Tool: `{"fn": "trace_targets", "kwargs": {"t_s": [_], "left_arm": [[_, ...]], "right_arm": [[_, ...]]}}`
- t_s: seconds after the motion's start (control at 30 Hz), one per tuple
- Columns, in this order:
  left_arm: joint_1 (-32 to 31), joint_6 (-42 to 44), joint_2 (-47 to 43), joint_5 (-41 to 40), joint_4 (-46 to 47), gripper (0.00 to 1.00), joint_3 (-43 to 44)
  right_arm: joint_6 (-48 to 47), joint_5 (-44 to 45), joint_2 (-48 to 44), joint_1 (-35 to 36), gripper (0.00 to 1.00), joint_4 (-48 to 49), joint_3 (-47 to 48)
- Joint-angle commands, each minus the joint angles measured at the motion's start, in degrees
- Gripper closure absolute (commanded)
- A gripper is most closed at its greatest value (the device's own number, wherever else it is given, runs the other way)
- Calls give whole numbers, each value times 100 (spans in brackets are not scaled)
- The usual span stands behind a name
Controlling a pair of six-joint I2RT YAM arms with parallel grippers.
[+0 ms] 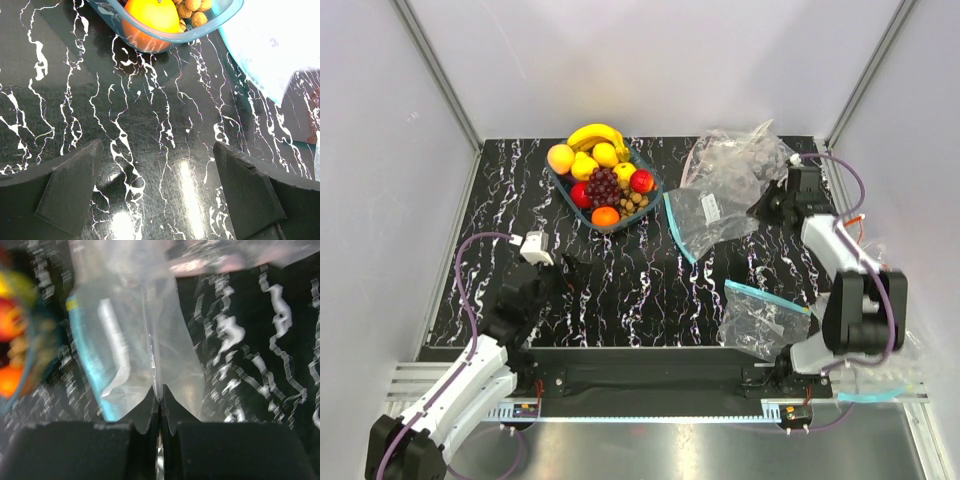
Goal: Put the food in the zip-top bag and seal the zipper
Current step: Pick up the zipper food storage bag at the center of the board.
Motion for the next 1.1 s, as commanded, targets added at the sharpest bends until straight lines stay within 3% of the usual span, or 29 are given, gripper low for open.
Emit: {"fn": "trace_targets", "kwargs": {"t_s": [0.0, 0.03, 0.13, 0.23, 0.27, 0.3, 0.37, 0.47, 0.53, 0.6, 0.7, 0.9, 1.07], "left_arm": [[-33, 66, -51, -13, 268, 1, 259], [-42, 75, -68, 5, 259, 1, 250], [-50, 57, -112, 31, 224, 1, 259], [-50, 31, -174, 49, 189, 1, 259], [-50, 31, -191, 49, 171, 1, 250], [-50, 31, -252, 49, 153, 1, 250], [-59, 40, -314, 40, 118, 1, 233], [-77, 40, -385, 5, 101, 1, 224], [-77, 48, -376, 5, 101, 1, 233], [-77, 40, -367, -4, 92, 1, 241], [-86, 40, -367, -30, 74, 1, 259], [-103, 40, -288, -83, 39, 1, 285], [-94, 22, -183, -136, 13, 1, 320]], "right_arm": [[-188, -974, -1052, 16, 96, -256, -511], [-214, -1316, -1220, 16, 100, -308, -618], [-346, -1686, -1634, 173, 100, -773, -865], [-592, -1453, -1731, 280, 96, -1476, -927], [-610, -1190, -1801, 297, 75, -1852, -927], [-558, -587, -1880, 306, 44, -1986, -979], [-364, -204, -2291, 376, 1, -1988, -1085], [-284, -45, -2749, 491, 1, -2066, -946], [-407, 96, -3013, 779, 11, -2110, -779], [-539, 70, -3137, 1043, 15, -2181, -507], [-733, -105, -3111, 1650, 31, -2181, -189], [-1093, 253, -2312, 3477, 37, -2216, 197], [-1199, 1272, -1363, 4787, 31, -2146, 408]]}}
